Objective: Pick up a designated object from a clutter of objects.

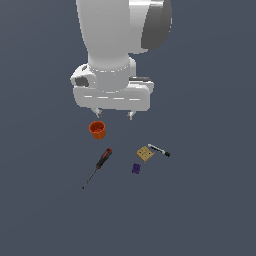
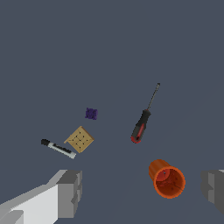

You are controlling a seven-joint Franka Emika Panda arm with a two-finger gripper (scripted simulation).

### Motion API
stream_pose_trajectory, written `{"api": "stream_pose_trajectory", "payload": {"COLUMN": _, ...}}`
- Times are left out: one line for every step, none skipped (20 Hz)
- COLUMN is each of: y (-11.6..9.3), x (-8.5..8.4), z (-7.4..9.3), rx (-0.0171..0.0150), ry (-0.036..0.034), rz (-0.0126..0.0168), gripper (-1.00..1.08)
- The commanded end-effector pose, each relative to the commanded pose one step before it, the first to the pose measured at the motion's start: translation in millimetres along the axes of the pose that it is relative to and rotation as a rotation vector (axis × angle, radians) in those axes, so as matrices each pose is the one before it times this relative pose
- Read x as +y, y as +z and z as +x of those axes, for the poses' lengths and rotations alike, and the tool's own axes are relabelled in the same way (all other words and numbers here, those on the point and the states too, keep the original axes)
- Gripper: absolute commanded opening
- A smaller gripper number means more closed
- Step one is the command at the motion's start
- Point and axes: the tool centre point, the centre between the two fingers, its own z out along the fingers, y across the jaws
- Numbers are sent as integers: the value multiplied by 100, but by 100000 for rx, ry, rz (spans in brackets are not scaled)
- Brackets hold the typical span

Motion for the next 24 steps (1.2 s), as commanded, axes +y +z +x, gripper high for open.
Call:
{"api": "stream_pose_trajectory", "payload": {"y": 1623, "x": 521, "z": 745, "rx": -303, "ry": 2691, "rz": 422, "gripper": 100}}
{"api": "stream_pose_trajectory", "payload": {"y": 758, "x": 243, "z": 347, "rx": -106, "ry": 1269, "rz": 180, "gripper": 100}}
{"api": "stream_pose_trajectory", "payload": {"y": 819, "x": 262, "z": 361, "rx": -112, "ry": 1363, "rz": 176, "gripper": 100}}
{"api": "stream_pose_trajectory", "payload": {"y": 881, "x": 285, "z": 374, "rx": -118, "ry": 1461, "rz": 170, "gripper": 100}}
{"api": "stream_pose_trajectory", "payload": {"y": 945, "x": 307, "z": 385, "rx": -123, "ry": 1558, "rz": 159, "gripper": 100}}
{"api": "stream_pose_trajectory", "payload": {"y": 1010, "x": 331, "z": 393, "rx": -128, "ry": 1655, "rz": 144, "gripper": 100}}
{"api": "stream_pose_trajectory", "payload": {"y": 1076, "x": 355, "z": 398, "rx": -131, "ry": 1753, "rz": 125, "gripper": 100}}
{"api": "stream_pose_trajectory", "payload": {"y": 1109, "x": 370, "z": 390, "rx": -130, "ry": 1799, "rz": 99, "gripper": 100}}
{"api": "stream_pose_trajectory", "payload": {"y": 1119, "x": 377, "z": 372, "rx": -125, "ry": 1802, "rz": 70, "gripper": 100}}
{"api": "stream_pose_trajectory", "payload": {"y": 1129, "x": 384, "z": 355, "rx": -120, "ry": 1806, "rz": 41, "gripper": 100}}
{"api": "stream_pose_trajectory", "payload": {"y": 1138, "x": 391, "z": 337, "rx": -115, "ry": 1810, "rz": 12, "gripper": 100}}
{"api": "stream_pose_trajectory", "payload": {"y": 1147, "x": 400, "z": 319, "rx": -109, "ry": 1813, "rz": -17, "gripper": 100}}
{"api": "stream_pose_trajectory", "payload": {"y": 1152, "x": 405, "z": 300, "rx": -102, "ry": 1807, "rz": -45, "gripper": 100}}
{"api": "stream_pose_trajectory", "payload": {"y": 1112, "x": 396, "z": 271, "rx": -91, "ry": 1734, "rz": -70, "gripper": 100}}
{"api": "stream_pose_trajectory", "payload": {"y": 1058, "x": 382, "z": 241, "rx": -80, "ry": 1641, "rz": -90, "gripper": 100}}
{"api": "stream_pose_trajectory", "payload": {"y": 1003, "x": 365, "z": 213, "rx": -70, "ry": 1543, "rz": -106, "gripper": 100}}
{"api": "stream_pose_trajectory", "payload": {"y": 947, "x": 349, "z": 189, "rx": -60, "ry": 1450, "rz": -119, "gripper": 100}}
{"api": "stream_pose_trajectory", "payload": {"y": 889, "x": 331, "z": 166, "rx": -51, "ry": 1354, "rz": -127, "gripper": 100}}
{"api": "stream_pose_trajectory", "payload": {"y": 831, "x": 313, "z": 145, "rx": -43, "ry": 1260, "rz": -133, "gripper": 100}}
{"api": "stream_pose_trajectory", "payload": {"y": 771, "x": 292, "z": 126, "rx": -36, "ry": 1163, "rz": -135, "gripper": 100}}
{"api": "stream_pose_trajectory", "payload": {"y": 712, "x": 273, "z": 110, "rx": -30, "ry": 1069, "rz": -134, "gripper": 100}}
{"api": "stream_pose_trajectory", "payload": {"y": 651, "x": 252, "z": 95, "rx": -24, "ry": 975, "rz": -131, "gripper": 100}}
{"api": "stream_pose_trajectory", "payload": {"y": 590, "x": 229, "z": 80, "rx": -20, "ry": 878, "rz": -125, "gripper": 100}}
{"api": "stream_pose_trajectory", "payload": {"y": 529, "x": 208, "z": 69, "rx": -15, "ry": 786, "rz": -117, "gripper": 100}}
